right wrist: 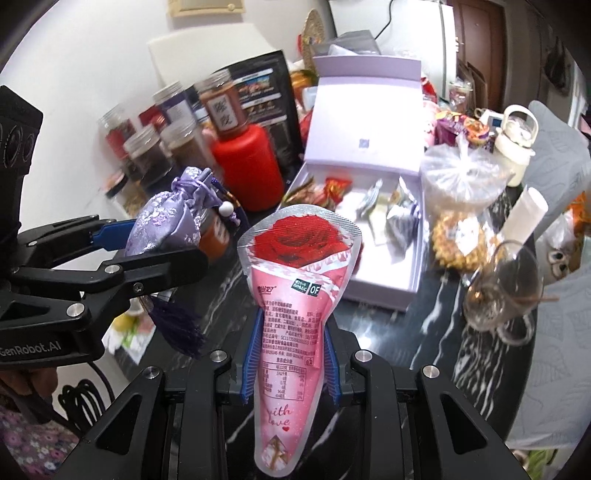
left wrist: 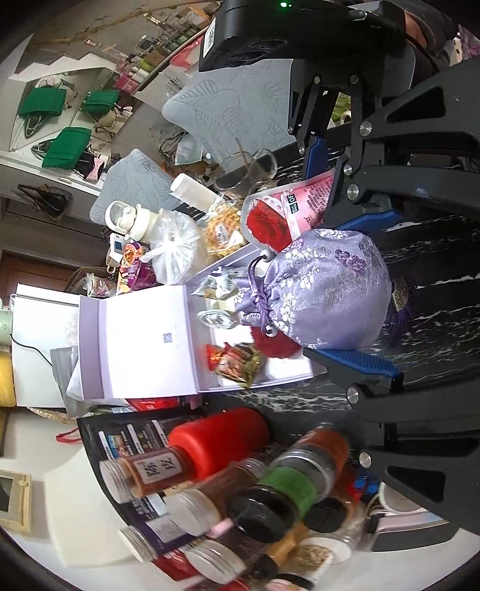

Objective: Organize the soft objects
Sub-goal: 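Carry the pouch with the left tool while the right tool carries the cone packet into the box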

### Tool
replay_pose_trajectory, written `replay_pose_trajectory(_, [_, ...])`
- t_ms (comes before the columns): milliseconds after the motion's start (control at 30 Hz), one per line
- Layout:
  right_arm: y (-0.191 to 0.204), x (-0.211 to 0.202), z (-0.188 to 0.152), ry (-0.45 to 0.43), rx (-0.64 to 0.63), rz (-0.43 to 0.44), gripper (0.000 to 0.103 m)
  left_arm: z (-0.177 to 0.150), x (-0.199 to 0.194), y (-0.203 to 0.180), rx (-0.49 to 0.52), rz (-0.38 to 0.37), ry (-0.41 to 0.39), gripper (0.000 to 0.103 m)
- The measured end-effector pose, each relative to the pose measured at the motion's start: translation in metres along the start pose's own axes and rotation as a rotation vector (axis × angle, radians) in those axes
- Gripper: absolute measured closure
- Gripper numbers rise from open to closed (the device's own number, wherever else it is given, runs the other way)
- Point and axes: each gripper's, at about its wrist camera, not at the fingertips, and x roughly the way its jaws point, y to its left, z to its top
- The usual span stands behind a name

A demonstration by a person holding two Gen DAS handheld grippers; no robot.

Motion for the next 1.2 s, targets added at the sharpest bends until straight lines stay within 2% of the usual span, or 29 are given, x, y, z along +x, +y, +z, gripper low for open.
replay_pose_trajectory(333, [-0.025, 0.014, 0.041, -0.018, 0.019, -0.035, 0.073, 0.05, 0.026, 0.013, 0.009, -0.045, -0.017, 0.05])
replay_pose_trajectory(600, [-0.047, 0.036, 0.074, -0.026, 0.032, -0.04, 0.073, 0.084, 0.053, 0.023, 0.018, -0.052, -0.017, 0.05])
replay_pose_trajectory(933, [-0.065, 0.068, 0.115, -0.038, 0.017, -0.045, 0.073, 0.122, 0.087, 0.044, 0.012, -0.04, -0.03, 0.05])
replay_pose_trajectory(1200, [-0.082, 0.1, 0.135, -0.033, 0.038, -0.082, 0.073, 0.136, 0.121, 0.058, 0.022, 0.012, -0.023, 0.05])
